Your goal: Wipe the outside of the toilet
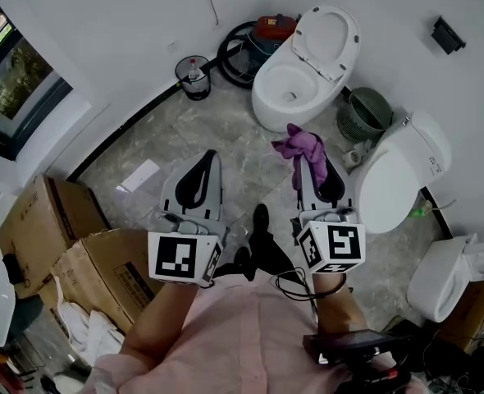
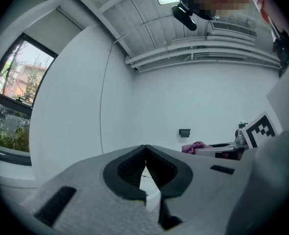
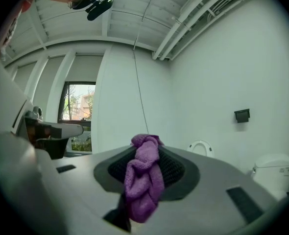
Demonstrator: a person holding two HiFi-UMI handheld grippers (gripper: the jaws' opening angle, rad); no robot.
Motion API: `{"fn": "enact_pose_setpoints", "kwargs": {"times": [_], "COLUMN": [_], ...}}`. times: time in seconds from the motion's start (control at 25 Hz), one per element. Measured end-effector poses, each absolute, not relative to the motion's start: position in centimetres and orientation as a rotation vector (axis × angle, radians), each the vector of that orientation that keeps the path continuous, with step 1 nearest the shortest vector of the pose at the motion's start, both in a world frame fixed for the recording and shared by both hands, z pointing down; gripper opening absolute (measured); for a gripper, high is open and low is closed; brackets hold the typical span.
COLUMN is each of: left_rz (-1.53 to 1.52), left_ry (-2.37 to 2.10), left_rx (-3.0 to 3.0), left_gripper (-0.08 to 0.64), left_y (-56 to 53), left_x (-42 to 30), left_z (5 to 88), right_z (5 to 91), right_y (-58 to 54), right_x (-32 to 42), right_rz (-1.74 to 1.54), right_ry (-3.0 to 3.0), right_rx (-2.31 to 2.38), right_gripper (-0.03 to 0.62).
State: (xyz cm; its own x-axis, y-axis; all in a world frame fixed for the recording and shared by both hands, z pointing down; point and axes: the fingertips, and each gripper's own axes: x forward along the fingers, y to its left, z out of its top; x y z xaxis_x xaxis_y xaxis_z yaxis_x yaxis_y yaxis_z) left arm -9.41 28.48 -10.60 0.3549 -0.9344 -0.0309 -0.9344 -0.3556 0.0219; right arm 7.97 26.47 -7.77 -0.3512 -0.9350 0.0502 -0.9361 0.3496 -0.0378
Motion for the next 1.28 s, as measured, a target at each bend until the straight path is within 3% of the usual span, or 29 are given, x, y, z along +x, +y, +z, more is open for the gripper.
{"fn": "enact_pose_setpoints", "kwargs": {"times": [0.72, 1.28], "left_rz": [0.115, 0.094], "left_ry": [-1.634, -1.603], "left_rx": [2.627, 2.706], "left_gripper": [0.008, 0.008], "left_y": [11.3, -1.7], "left_x": [-9.2, -8.6], "left_z": [-5.2, -8.3], "right_z": [-2.2, -4.6], "right_y": [10.3, -2.7], "right_x": [9.0, 8.1], "right_rz": [0.224, 0.202], "right_ry": [-2.446, -2.482], "right_rx": [1.891, 1.927], "right_gripper": [0.118, 0.118]}}
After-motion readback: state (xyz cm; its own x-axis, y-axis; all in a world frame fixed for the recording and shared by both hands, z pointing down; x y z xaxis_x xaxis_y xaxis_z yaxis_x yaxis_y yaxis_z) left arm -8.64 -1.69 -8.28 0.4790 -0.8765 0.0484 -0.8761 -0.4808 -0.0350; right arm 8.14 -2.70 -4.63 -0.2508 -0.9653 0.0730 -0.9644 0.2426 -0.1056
